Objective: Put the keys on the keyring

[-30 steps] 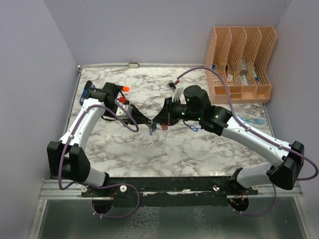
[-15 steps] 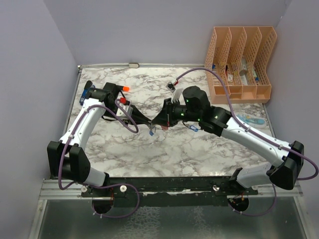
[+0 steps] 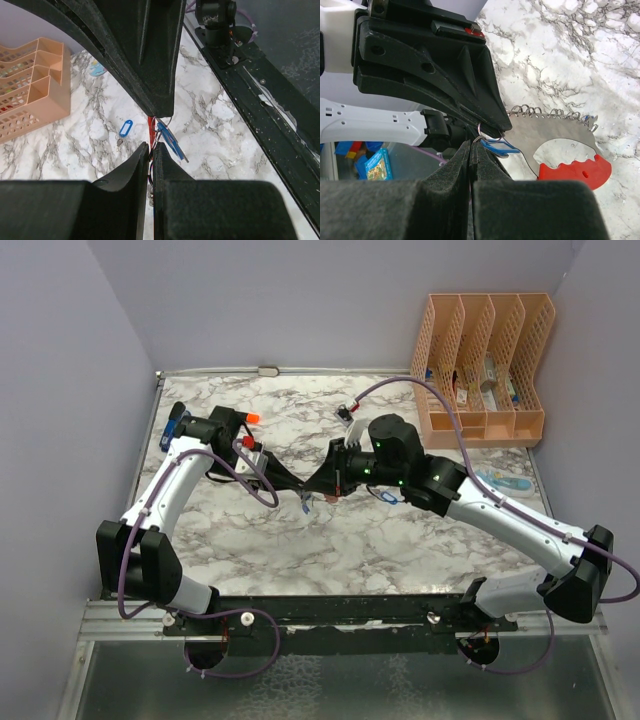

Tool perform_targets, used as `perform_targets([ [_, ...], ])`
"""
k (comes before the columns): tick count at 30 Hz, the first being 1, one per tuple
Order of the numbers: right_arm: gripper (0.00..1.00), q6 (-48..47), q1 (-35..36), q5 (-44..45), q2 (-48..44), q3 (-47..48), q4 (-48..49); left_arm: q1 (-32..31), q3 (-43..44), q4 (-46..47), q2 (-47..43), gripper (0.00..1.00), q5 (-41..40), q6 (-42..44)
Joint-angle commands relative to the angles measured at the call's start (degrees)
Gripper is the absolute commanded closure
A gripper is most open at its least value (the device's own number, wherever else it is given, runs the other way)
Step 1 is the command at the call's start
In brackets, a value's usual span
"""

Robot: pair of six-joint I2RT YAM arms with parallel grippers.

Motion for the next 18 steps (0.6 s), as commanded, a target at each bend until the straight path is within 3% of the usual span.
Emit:
perform_targets([
  [1, 0.99, 1.7, 0.9, 0.4, -1.3, 1.6, 2.2, -0.1, 0.2, -0.7, -0.2, 1.0, 1.6, 1.6],
  [18, 0.99, 5.7, 3.3, 2.4, 5.5, 6.1, 10.3, -0.2, -0.8, -0.8, -1.1, 1.0, 9.6, 1.1],
])
